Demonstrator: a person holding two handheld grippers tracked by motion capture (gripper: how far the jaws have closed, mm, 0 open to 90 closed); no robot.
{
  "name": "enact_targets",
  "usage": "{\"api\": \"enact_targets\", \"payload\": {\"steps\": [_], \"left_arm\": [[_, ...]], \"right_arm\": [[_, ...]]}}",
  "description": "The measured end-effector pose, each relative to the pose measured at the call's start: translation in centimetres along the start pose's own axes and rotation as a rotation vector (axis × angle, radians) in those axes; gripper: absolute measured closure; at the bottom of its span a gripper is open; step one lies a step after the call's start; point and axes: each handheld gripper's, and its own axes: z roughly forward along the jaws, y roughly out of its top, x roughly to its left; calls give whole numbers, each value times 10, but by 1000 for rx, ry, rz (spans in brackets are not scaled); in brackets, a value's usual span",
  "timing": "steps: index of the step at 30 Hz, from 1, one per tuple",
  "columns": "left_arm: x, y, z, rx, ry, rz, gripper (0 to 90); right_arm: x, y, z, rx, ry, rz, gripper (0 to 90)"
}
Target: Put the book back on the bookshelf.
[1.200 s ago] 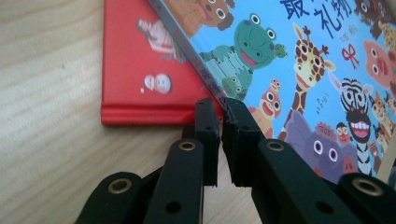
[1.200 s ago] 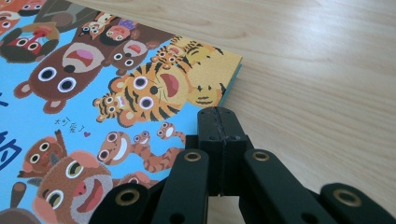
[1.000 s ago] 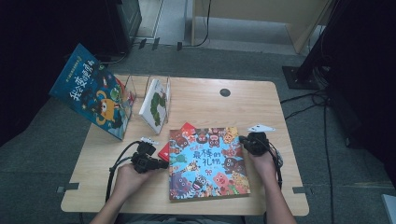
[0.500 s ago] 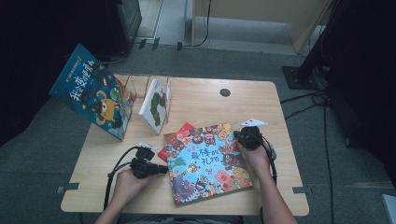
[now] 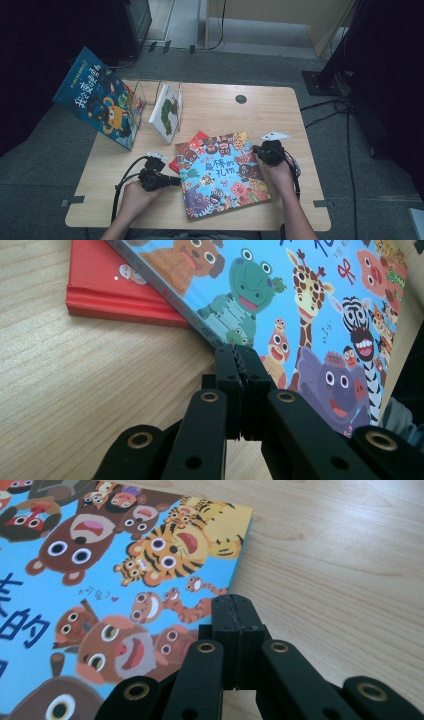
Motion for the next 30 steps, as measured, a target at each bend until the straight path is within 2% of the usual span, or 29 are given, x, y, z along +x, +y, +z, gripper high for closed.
{"api": "enact_targets", "payload": {"steps": [4,8,13,19,26,30], "left_arm": [[0,2,0,-14,2,3,900],[-2,2,0,-13,14,14,900],[-3,0,0,-19,21,4,900],[-6,-3,-1,-32,21,-6,900],[-11,-5,1,-56,25,-6,900],[-19,-4,6,-62,40,14,900]], "right_arm": [[2,-3,-2,3,-9,14,900],[6,-2,-1,12,-39,14,900],[8,0,1,8,-55,18,900],[12,8,9,9,-73,-1,900],[6,20,28,-16,-56,16,900],[2,20,26,-27,-68,-2,900]]}}
